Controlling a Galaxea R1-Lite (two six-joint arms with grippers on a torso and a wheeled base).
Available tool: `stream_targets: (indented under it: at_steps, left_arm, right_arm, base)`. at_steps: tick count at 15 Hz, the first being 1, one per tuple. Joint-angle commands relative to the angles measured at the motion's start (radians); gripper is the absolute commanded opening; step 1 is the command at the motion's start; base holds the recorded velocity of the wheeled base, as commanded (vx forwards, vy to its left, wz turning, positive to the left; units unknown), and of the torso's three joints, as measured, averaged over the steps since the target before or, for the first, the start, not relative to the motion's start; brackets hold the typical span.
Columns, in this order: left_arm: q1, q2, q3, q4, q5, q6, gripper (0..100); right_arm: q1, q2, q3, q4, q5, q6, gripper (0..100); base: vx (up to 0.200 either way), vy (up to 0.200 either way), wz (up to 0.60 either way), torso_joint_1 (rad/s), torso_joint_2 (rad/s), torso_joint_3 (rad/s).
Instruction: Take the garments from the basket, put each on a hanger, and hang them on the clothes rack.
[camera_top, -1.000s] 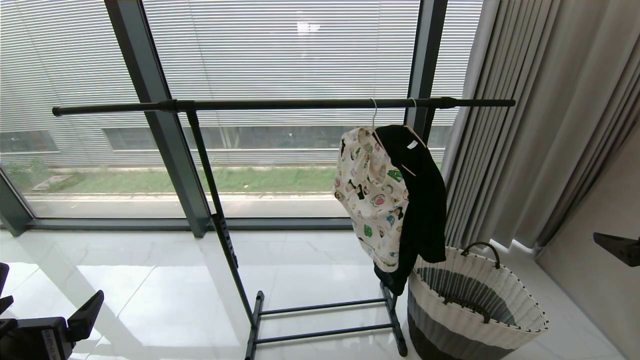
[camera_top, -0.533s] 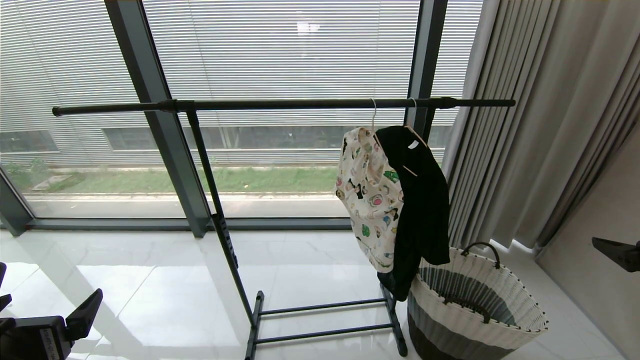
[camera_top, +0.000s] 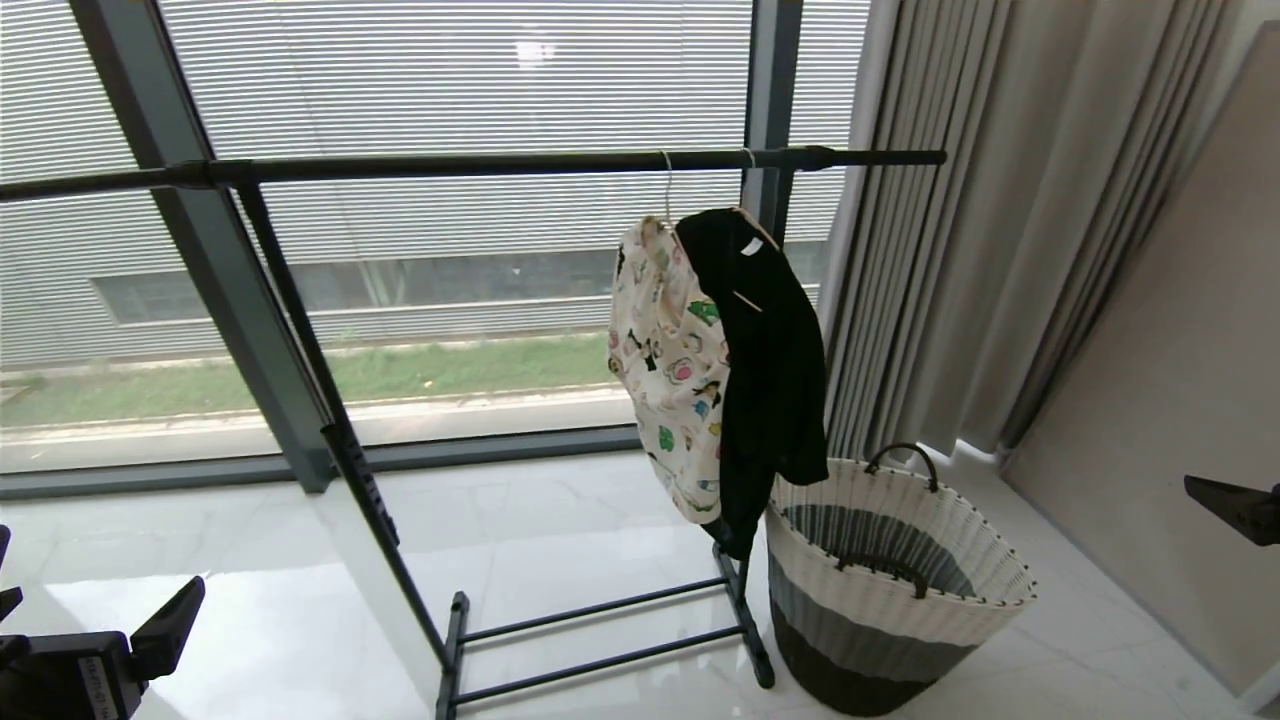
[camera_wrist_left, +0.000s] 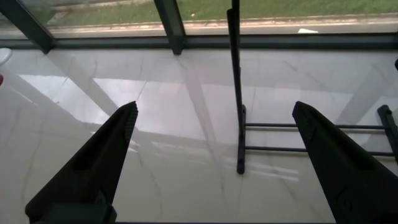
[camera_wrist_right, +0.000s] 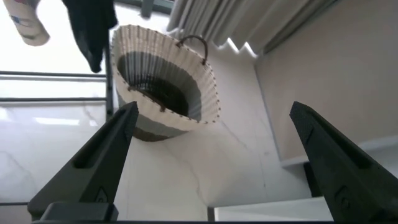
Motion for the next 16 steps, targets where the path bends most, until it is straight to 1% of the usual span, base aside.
stream_targets:
  at_steps: [1, 2, 5, 7, 9, 11, 13, 16]
  left_arm:
    - [0.001, 0.000, 0.002, -0.001, 0.001, -0.001, 100]
    - [0.001, 0.000, 0.002, -0.001, 0.001, -0.001, 100]
    - [0.001, 0.000, 0.002, -0.001, 0.001, -0.001, 100]
    - [0.001, 0.000, 0.000, -0.001, 0.001, -0.001, 100]
    - [0.001, 0.000, -0.001, -0.001, 0.001, 0.001, 100]
    - [0.002, 0.000, -0.001, -0.001, 0.001, 0.001, 100]
    - [0.001, -0.001, -0.003, -0.001, 0.001, 0.001, 100]
    - [0.001, -0.001, -0.003, -0.001, 0.001, 0.001, 100]
  right_arm:
    - [0.000, 0.002, -0.001, -0.001, 0.000, 0.000, 100]
    - [0.000, 0.004, -0.001, -0.001, 0.000, 0.000, 100]
    - [0.000, 0.004, -0.001, -0.014, 0.001, 0.000, 100]
    - [0.000, 0.005, 0.007, -0.028, -0.002, -0.011, 100]
    - [0.000, -0.001, 0.015, -0.039, -0.003, -0.059, 100]
    - [0.000, 0.002, 0.015, -0.060, 0.006, -0.066, 100]
    - [0.003, 0.007, 0.024, -0.086, 0.027, -0.066, 100]
    - [0.003, 0.005, 0.029, -0.091, 0.027, -0.068, 100]
  base:
    - [0.000, 0.000, -0.60, -0.237, 0.52, 0.281]
    - [0.000, 0.000, -0.60, -0.227, 0.51, 0.295]
    - [0.000, 0.000, 0.00, -0.149, 0.35, 0.188]
    - [0.000, 0.000, 0.00, -0.036, 0.08, 0.056]
    - [0.000, 0.000, 0.00, 0.000, 0.00, 0.000]
    - [0.000, 0.000, 0.00, 0.000, 0.00, 0.000]
    - [0.000, 0.000, 0.60, 0.002, 0.00, 0.000]
    - [0.000, 0.000, 0.60, 0.004, 0.00, 0.005]
